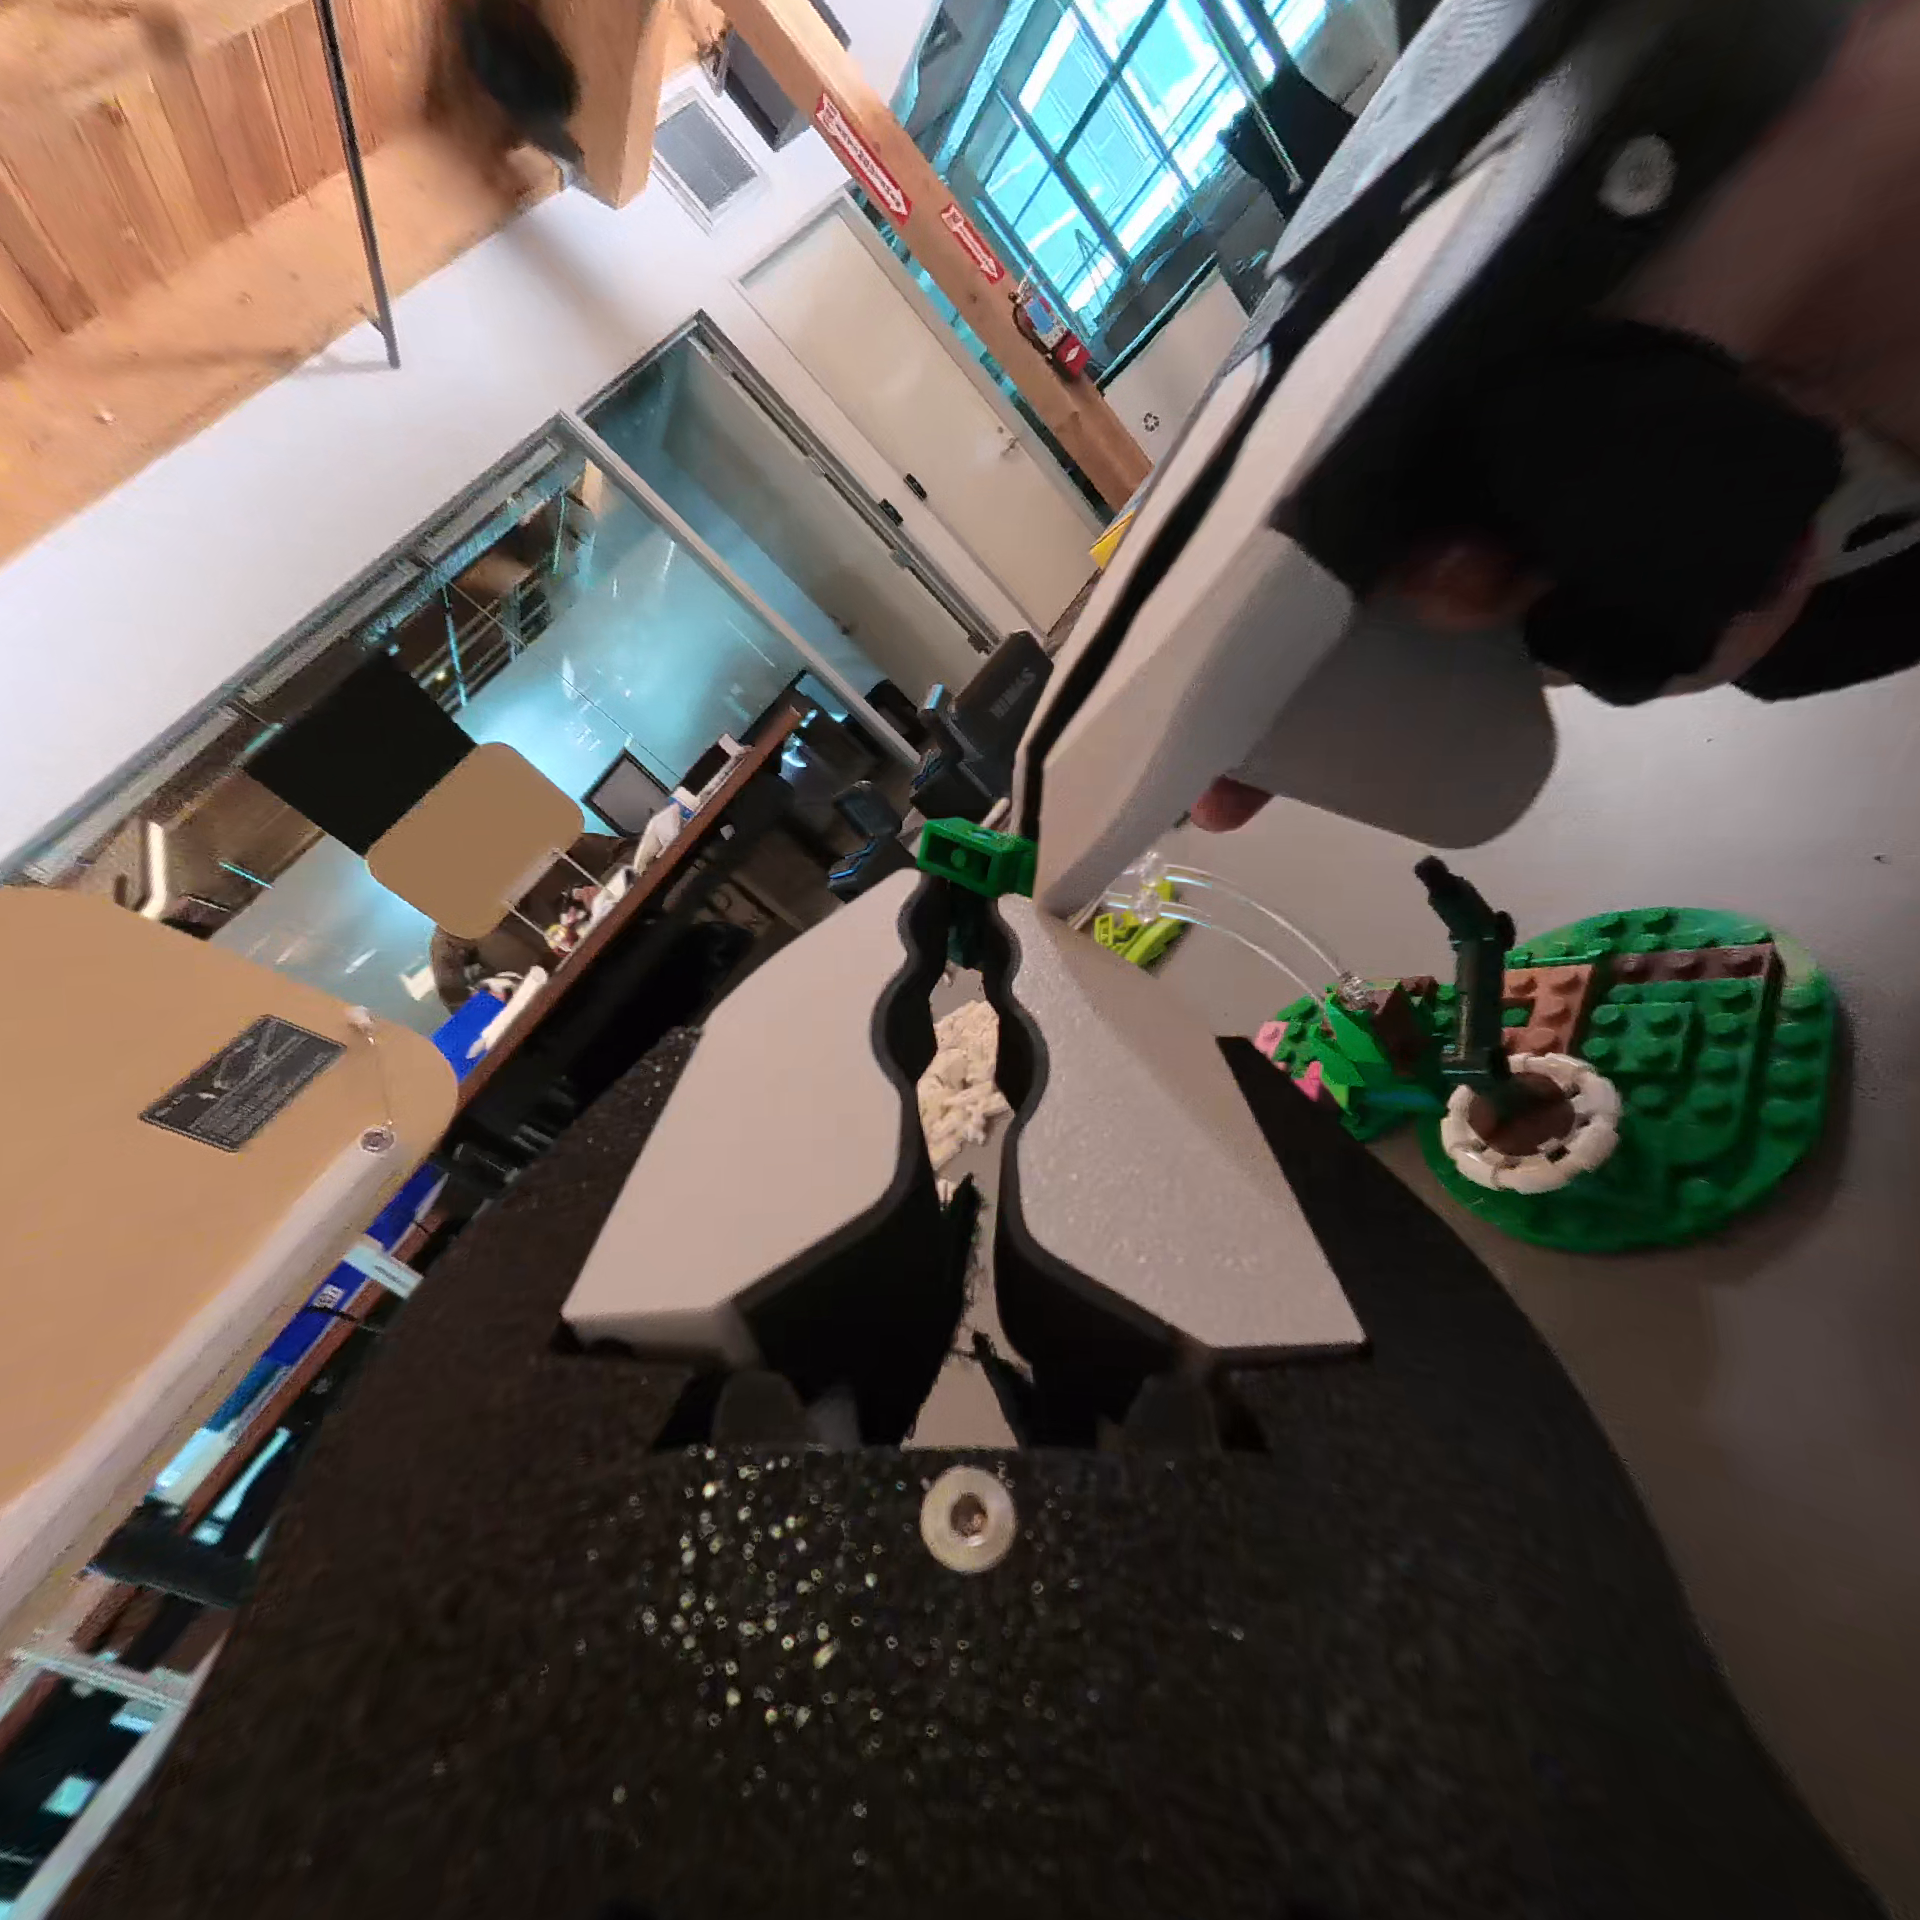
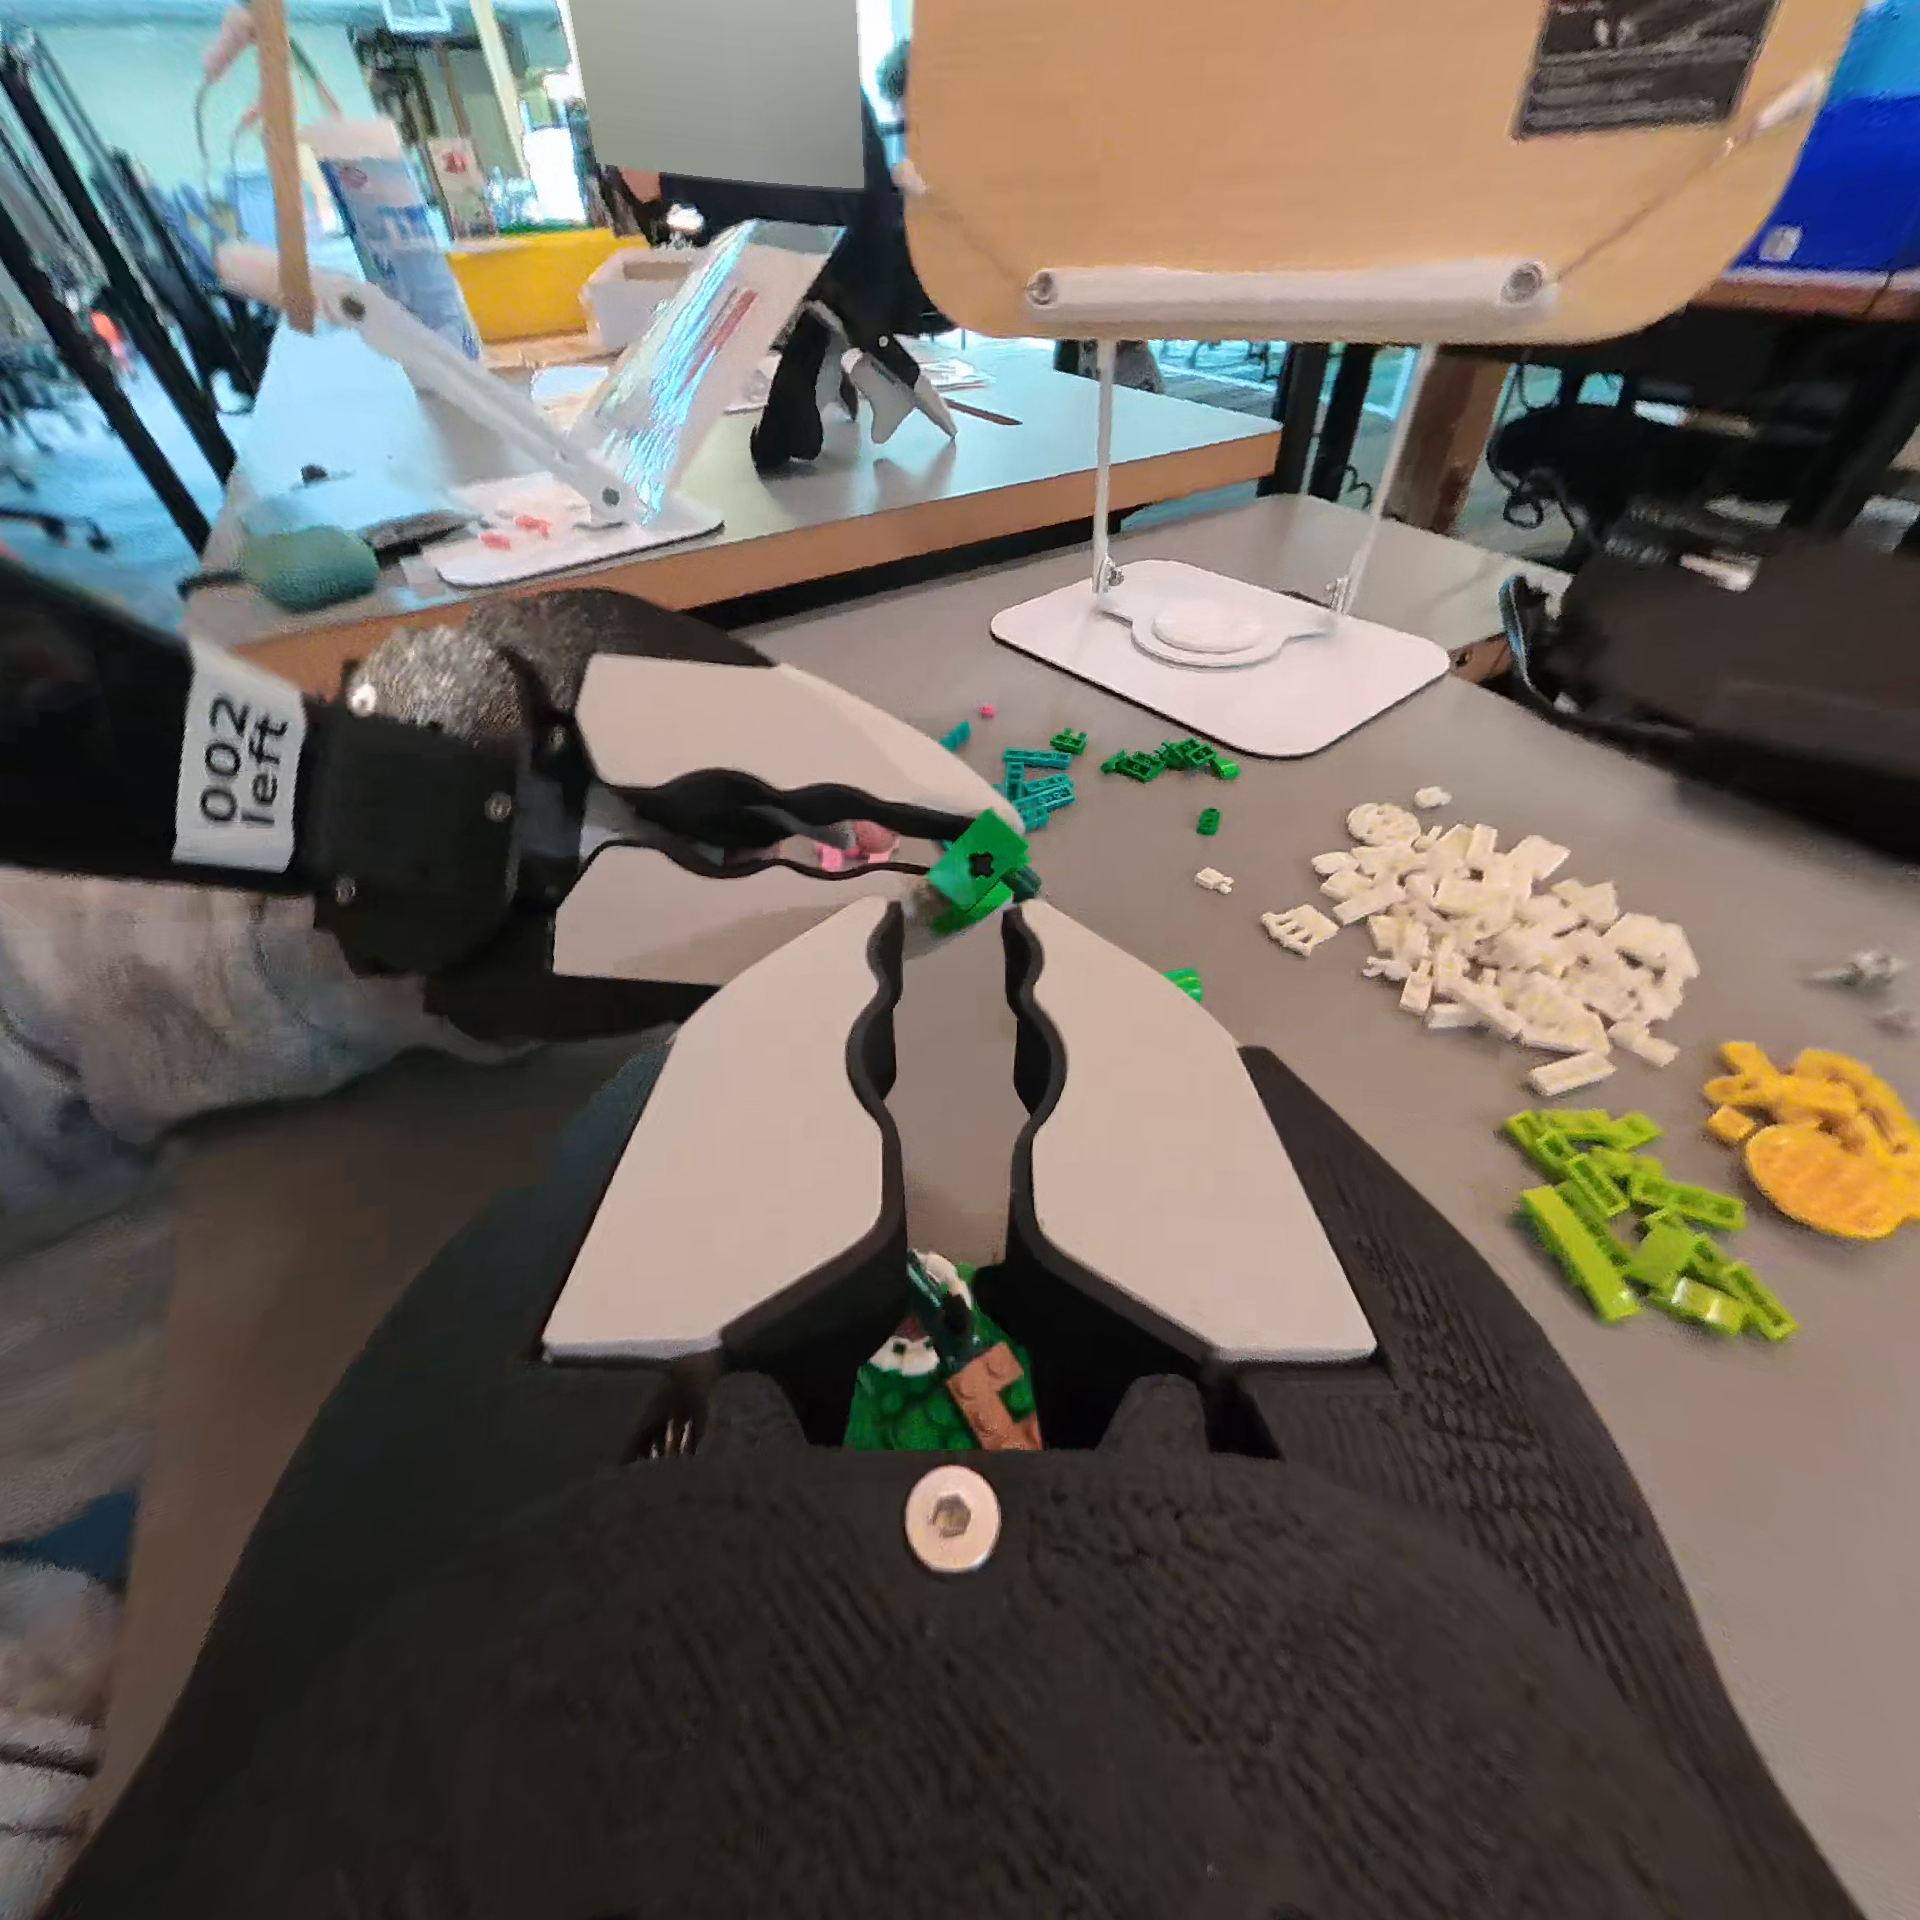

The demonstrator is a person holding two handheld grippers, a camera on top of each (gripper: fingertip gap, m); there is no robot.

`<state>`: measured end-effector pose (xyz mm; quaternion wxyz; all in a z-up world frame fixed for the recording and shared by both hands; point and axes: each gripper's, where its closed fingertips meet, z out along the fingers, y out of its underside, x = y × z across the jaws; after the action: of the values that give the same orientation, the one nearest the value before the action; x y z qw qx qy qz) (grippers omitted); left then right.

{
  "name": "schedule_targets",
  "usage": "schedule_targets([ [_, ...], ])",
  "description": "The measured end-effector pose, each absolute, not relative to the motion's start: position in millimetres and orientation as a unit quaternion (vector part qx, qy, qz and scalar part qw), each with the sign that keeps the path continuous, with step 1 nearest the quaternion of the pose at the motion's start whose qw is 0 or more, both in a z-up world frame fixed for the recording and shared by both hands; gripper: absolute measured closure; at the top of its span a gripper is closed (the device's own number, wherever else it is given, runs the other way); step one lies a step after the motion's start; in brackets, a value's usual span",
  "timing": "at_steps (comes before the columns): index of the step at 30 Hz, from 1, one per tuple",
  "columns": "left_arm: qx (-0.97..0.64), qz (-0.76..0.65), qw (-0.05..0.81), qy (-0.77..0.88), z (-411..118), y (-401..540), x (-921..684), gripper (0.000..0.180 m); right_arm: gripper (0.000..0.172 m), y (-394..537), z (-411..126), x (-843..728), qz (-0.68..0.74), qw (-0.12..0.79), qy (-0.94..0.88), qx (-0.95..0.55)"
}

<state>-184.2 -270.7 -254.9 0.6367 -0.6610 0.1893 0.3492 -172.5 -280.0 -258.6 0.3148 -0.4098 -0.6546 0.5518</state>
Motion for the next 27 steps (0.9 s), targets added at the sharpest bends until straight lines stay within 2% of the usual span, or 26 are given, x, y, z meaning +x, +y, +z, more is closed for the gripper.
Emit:
schedule_targets([
  [6, -0.641, 0.386, 0.634, 0.194, -249.5, -272.4, -183.6, 0.173, 0.159, -280.9, -258.2, -172.6, 0.583, 0.266, -0.634, -0.433],
  [12, -0.631, 0.359, 0.656, 0.208, -248.7, -273.7, -179.4, 0.173, 0.167, -283.2, -256.1, -170.8, 0.595, 0.26, -0.632, -0.423],
  [22, -0.681, 0.264, 0.652, 0.202, -258.4, -272.4, -177.3, 0.173, 0.169, -271.9, -265.0, -171.0, 0.474, 0.402, -0.697, -0.358],
  [25, -0.696, 0.252, 0.637, 0.214, -265.6, -272.6, -176.3, 0.173, 0.169, -252.4, -267.2, -171.8, 0.389, 0.479, -0.715, -0.328],
  [27, -0.702, 0.246, 0.634, 0.211, -268.1, -271.6, -177.6, 0.173, 0.169, -248.5, -268.1, -169.8, 0.383, 0.482, -0.718, -0.323],
])
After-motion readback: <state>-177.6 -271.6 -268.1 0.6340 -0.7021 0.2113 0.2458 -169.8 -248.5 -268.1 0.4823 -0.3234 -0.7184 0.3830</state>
